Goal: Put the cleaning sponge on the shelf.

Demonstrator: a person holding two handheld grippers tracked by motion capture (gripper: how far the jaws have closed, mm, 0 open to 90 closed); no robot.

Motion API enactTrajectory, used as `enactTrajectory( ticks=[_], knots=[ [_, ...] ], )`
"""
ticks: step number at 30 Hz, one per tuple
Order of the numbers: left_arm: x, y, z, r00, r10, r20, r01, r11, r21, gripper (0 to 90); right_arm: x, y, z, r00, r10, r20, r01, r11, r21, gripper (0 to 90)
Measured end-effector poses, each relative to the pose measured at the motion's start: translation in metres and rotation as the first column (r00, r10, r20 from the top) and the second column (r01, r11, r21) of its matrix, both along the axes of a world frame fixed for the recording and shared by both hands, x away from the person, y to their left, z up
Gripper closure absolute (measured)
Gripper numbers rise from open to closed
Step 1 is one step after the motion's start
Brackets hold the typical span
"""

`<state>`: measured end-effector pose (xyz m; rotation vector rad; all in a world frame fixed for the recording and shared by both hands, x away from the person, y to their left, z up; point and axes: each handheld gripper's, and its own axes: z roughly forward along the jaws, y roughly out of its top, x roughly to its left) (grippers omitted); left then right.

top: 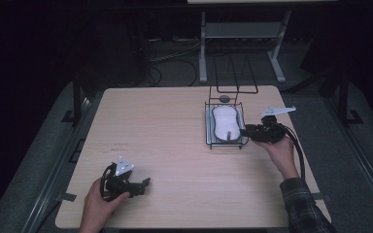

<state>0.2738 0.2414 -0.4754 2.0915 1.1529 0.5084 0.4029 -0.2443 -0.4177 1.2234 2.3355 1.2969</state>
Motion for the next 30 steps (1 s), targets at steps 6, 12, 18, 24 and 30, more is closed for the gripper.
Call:
enactTrajectory(
  ticks=[6, 12, 18, 24, 30],
  knots=[
    [0.000, 0.000, 0.000, 1.0000, 0.000, 0.000, 0.000, 1.0000, 0.000, 12.6, -0.019, -0.009, 0.002, 0.9994, -0.035, 0.006, 0.035, 0.9991, -0.022, 39.7],
    [0.000, 0.000, 0.000, 1.0000, 0.001, 0.000, -0.001, 1.0000, 0.000, 12.7, -0.046, -0.019, -0.001, 0.9984, -0.051, 0.025, 0.052, 0.9977, -0.044, 30.7],
    [-0.001, 0.000, 0.000, 1.0000, 0.002, -0.001, -0.002, 1.0000, 0.002, 12.6, -0.070, -0.024, -0.010, 0.9991, -0.039, 0.014, 0.040, 0.9965, -0.074, 26.3],
    [-0.001, 0.000, 0.000, 1.0000, 0.000, -0.002, 0.000, 1.0000, 0.006, 12.6, -0.094, -0.027, -0.021, 0.9994, -0.035, 0.002, 0.035, 0.9949, -0.095, 23.7],
    [-0.001, 0.000, 0.000, 1.0000, 0.000, 0.001, 0.000, 1.0000, 0.004, 12.6, -0.110, -0.032, -0.030, 0.9983, -0.058, -0.009, 0.056, 0.9921, -0.112, 18.9]
  ],
)
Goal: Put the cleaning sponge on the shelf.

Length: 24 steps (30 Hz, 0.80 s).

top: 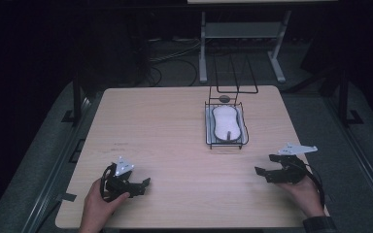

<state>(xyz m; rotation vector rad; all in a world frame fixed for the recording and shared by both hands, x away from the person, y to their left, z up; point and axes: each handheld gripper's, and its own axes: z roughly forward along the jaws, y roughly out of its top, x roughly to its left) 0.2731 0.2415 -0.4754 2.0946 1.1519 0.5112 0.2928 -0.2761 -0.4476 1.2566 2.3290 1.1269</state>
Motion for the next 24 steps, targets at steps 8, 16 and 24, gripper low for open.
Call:
enactTrajectory(
  ticks=[8, 16, 24],
  knots=[
    [0.000, 0.000, 0.000, 1.0000, -0.001, 0.000, 0.001, 1.0000, 0.001, 12.6, -0.013, -0.003, -0.014, 0.9987, -0.050, -0.008, 0.049, 0.9956, -0.080, 14.7],
    [0.000, 0.000, 0.000, 1.0000, -0.001, 0.000, 0.001, 1.0000, 0.001, 12.6, -0.019, -0.001, -0.025, 0.9963, -0.086, -0.005, 0.084, 0.9849, -0.151, 13.8],
    [0.000, 0.000, 0.000, 1.0000, -0.001, 0.000, 0.001, 1.0000, 0.001, 12.6, -0.026, -0.003, -0.035, 0.9959, -0.086, 0.030, 0.088, 0.9914, -0.096, 11.7]
  ],
)
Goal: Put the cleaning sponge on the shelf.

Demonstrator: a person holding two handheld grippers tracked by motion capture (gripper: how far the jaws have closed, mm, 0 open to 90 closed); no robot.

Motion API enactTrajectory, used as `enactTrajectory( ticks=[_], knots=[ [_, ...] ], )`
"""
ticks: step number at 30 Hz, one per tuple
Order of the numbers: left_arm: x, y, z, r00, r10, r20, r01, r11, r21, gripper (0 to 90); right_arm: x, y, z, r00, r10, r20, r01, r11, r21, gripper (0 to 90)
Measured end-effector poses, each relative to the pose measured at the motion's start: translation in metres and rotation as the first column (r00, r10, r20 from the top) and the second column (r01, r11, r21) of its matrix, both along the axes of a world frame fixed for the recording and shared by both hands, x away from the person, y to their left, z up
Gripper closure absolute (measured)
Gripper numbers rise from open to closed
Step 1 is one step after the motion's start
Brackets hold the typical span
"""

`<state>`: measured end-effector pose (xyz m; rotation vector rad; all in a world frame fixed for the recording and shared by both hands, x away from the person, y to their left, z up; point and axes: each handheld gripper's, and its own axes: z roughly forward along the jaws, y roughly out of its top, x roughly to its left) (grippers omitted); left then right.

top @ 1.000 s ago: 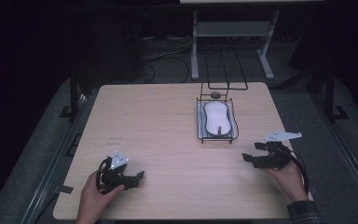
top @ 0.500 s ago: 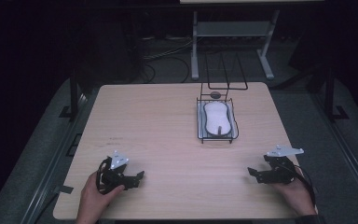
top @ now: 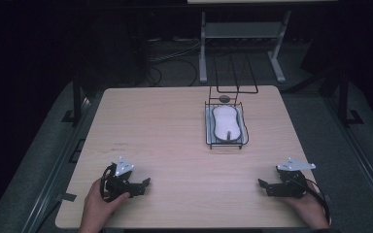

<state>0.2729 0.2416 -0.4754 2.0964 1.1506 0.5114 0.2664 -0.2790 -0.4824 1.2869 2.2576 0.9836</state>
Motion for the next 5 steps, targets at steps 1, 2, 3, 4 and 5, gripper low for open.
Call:
enactTrajectory(
  ticks=[1, 2, 3, 4, 5],
  knots=[
    [0.0000, 0.0000, 0.0000, 1.0000, 0.001, 0.000, -0.001, 1.0000, 0.000, 12.6, -0.0001, -0.0002, 0.0001, 1.0000, 0.003, -0.001, -0.003, 1.0000, -0.001, 11.5],
    [0.0000, 0.0000, 0.0000, 1.0000, 0.000, 0.000, 0.000, 1.0000, 0.000, 12.6, 0.0000, -0.0002, 0.0000, 1.0000, 0.002, -0.002, -0.002, 1.0000, 0.000, 11.3],
    [0.0000, 0.0000, 0.0000, 1.0000, 0.000, 0.000, 0.000, 1.0000, 0.000, 12.6, 0.0000, -0.0002, 0.0000, 1.0000, 0.002, -0.002, -0.002, 1.0000, 0.000, 11.3],
    [0.0000, 0.0000, 0.0000, 1.0000, 0.000, 0.000, 0.000, 1.0000, 0.000, 12.6, 0.0003, -0.0003, -0.0001, 1.0000, -0.002, -0.003, 0.002, 1.0000, -0.001, 10.4],
    [0.0000, 0.0000, 0.0000, 1.0000, 0.000, 0.000, 0.000, 1.0000, 0.000, 12.6, 0.0005, -0.0003, -0.0002, 1.0000, -0.003, -0.002, 0.003, 1.0000, -0.002, 10.0]
  ],
)
